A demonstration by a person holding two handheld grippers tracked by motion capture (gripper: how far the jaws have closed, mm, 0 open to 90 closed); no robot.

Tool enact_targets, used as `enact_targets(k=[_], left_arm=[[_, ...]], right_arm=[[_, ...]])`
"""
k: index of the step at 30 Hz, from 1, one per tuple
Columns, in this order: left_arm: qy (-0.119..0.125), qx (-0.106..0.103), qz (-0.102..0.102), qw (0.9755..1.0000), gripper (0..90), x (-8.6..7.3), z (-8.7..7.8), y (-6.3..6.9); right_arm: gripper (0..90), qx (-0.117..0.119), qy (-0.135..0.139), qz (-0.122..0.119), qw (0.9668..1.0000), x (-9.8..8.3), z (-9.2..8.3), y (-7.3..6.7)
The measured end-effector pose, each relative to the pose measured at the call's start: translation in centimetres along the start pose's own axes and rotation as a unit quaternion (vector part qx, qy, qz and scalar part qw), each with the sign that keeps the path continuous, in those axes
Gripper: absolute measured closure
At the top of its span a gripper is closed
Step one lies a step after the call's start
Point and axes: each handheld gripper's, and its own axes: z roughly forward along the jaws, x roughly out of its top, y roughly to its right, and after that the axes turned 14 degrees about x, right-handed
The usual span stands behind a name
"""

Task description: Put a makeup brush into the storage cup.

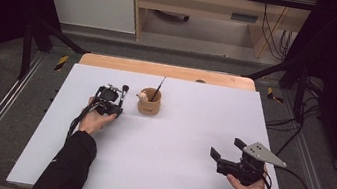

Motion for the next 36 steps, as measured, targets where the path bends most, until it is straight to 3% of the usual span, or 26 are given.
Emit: enact_targets(k=[11, 18, 19, 27, 36], left_arm=[[-0.01, -0.001, 0.0, 0.9999, 78.1, 0.0, 0.0, -0.4], [-0.009, -0.001, 0.004, 0.9999, 78.3, 0.0, 0.0, -0.5], [-0.009, 0.01, 0.009, 0.9999, 75.3, 0.0, 0.0, -0.5], [-0.001, 0.01, 0.029, 0.9995, 60.0, 0.9, -0.2, -0.5], [0.0, 0.014, 0.034, 0.9993, 59.3, 2.3, 0.3, 0.1]], right_arm=[[8.3, 0.0, -0.001, 0.002, 1.0, 0.0, 0.1, 0.0], [8.3, 0.001, -0.002, 0.002, 1.0, 0.0, 0.1, 0.0], [8.3, 0.001, -0.002, 0.002, 1.0, 0.0, 0.1, 0.0], [8.3, 0.002, -0.003, 0.003, 1.0, -0.1, 0.2, 0.0], [8.3, 0.002, -0.003, 0.003, 1.0, -0.1, 0.2, 0.1]])
